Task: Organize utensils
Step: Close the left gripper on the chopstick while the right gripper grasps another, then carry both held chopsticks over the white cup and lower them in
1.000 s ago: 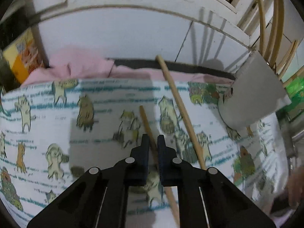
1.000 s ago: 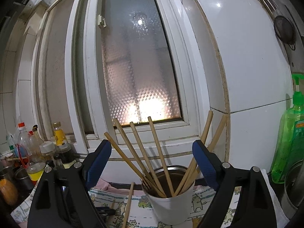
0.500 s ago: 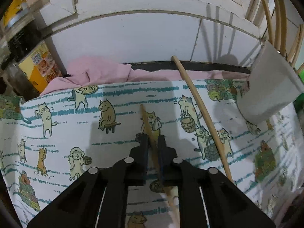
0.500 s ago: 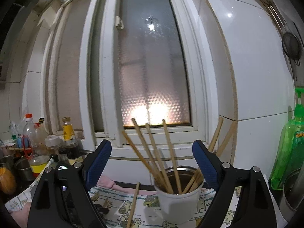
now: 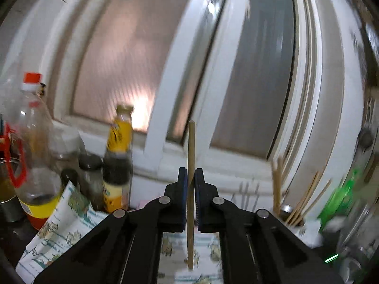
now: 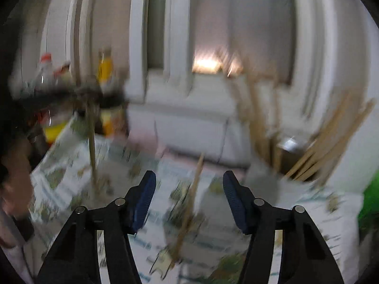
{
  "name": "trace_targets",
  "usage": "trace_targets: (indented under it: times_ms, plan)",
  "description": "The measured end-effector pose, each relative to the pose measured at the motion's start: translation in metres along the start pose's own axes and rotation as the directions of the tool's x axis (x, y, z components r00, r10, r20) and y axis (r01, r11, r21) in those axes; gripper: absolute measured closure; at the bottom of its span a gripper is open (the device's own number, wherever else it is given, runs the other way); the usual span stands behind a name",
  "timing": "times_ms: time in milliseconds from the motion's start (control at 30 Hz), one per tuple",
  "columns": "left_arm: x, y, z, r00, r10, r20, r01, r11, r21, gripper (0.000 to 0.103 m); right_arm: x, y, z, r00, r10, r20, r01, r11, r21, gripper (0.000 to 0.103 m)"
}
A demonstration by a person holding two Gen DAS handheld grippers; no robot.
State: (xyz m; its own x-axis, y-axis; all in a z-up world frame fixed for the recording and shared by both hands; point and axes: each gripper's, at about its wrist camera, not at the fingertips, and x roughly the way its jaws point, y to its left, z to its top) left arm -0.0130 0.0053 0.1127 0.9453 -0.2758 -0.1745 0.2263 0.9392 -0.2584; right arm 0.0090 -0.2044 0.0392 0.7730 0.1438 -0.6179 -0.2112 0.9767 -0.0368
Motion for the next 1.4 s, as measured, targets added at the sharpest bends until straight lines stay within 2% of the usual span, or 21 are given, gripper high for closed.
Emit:
trace_targets:
  times_ms: [67,167,233,300,367,400,467,500,533,633,700,767,800,867,933,1133,1233,1267,1333,1400]
  plan:
    - [-0.007,0.005,0.004,0.998,0.028,0.053,-0.027,1.0,-0.015,0.098,0.019,0.007,-0.006,0.994,-0.016,-0.104,0.011,0.999,-0.047,0.051]
    - [-0.014,0.01,0.008,0.994,0.046,0.096,-0.045,0.999,-0.015,0.098,0.042,0.009,-0.016,0.974,0.022,-0.225,-0.031,0.999,-0.035,0.056]
    - [-0.013,0.007,0.005,0.991,0.079,0.112,-0.078,0.997,-0.014,0.098,0.055,0.009,-0.025,0.958,0.022,-0.285,-0.029,0.999,-0.021,0.059]
    - [-0.013,0.006,0.002,0.987,0.101,0.128,-0.099,0.995,-0.024,0.098,0.065,0.006,-0.029,0.95,-0.006,-0.313,0.0,1.0,-0.02,0.061]
    - [-0.011,0.003,0.0,0.988,0.091,0.126,-0.09,0.996,-0.013,0.098,0.065,0.003,-0.03,0.952,-0.003,-0.305,0.002,1.0,-0.006,0.068]
    - [-0.01,0.003,-0.001,0.988,0.092,0.122,-0.091,0.996,-0.012,0.098,0.065,0.002,-0.031,0.951,-0.006,-0.308,0.005,1.0,-0.003,0.077]
    - [-0.006,0.0,-0.004,0.99,0.093,0.11,-0.093,0.996,-0.009,0.098,0.065,-0.004,-0.032,0.952,0.002,-0.305,0.011,0.999,0.043,0.086]
    - [-0.005,0.0,-0.005,0.991,0.087,0.103,-0.087,0.996,-0.006,0.098,0.064,-0.007,-0.032,0.952,-0.015,-0.305,0.034,0.998,0.057,0.095]
    - [-0.005,-0.002,-0.006,0.991,0.085,0.1,-0.085,0.996,-0.007,0.098,0.064,-0.009,-0.029,0.953,-0.028,-0.302,0.048,0.997,0.061,0.096]
    - [-0.003,-0.004,-0.008,0.992,0.082,0.096,-0.083,0.997,0.004,0.098,0.039,-0.011,-0.019,0.983,-0.018,-0.184,0.032,0.997,0.074,0.096]
    - [-0.004,-0.005,-0.009,0.991,0.081,0.105,-0.083,0.997,0.009,0.098,0.006,-0.013,-0.009,0.999,-0.002,-0.032,0.004,0.997,0.083,0.096]
    - [-0.005,-0.006,-0.009,0.992,0.066,0.108,-0.068,0.998,0.013,0.098,-0.022,-0.016,-0.004,0.994,0.014,0.11,-0.025,0.995,0.101,0.096]
    - [-0.005,-0.006,-0.01,0.993,0.054,0.106,-0.056,0.998,0.015,0.098,-0.038,-0.019,-0.002,0.983,0.006,0.184,-0.028,0.993,0.118,0.096]
    - [-0.005,-0.007,-0.01,0.994,0.037,0.102,-0.039,0.999,0.014,0.098,-0.066,-0.03,-0.002,0.945,-0.018,0.325,-0.038,0.986,0.165,0.096]
    - [-0.005,-0.008,-0.011,0.995,0.023,0.102,-0.025,1.0,0.019,0.098,-0.079,-0.039,-0.002,0.918,-0.02,0.395,-0.063,0.979,0.196,0.096]
    - [-0.006,-0.015,-0.012,0.995,-0.031,0.093,0.026,0.998,0.051,0.098,-0.112,-0.065,0.001,0.858,0.0,0.514,-0.134,0.966,0.223,0.096]
    - [-0.008,-0.023,-0.011,0.995,-0.054,0.079,0.047,0.995,0.09,0.098,-0.129,-0.076,0.0,0.814,0.003,0.581,-0.173,0.956,0.238,0.096]
    - [-0.011,-0.026,-0.01,0.995,-0.062,0.08,0.055,0.995,0.088,0.098,-0.137,-0.081,-0.002,0.79,-0.005,0.613,-0.185,0.951,0.246,0.096]
    - [-0.019,-0.034,-0.005,0.989,-0.12,0.084,0.115,0.991,0.062,0.098,-0.156,-0.092,-0.006,0.749,-0.011,0.662,-0.209,0.945,0.253,0.096]
    - [-0.024,-0.05,0.003,0.984,-0.161,0.077,0.157,0.986,0.052,0.098,-0.175,-0.101,-0.009,0.686,-0.015,0.727,-0.229,0.944,0.236,0.096]
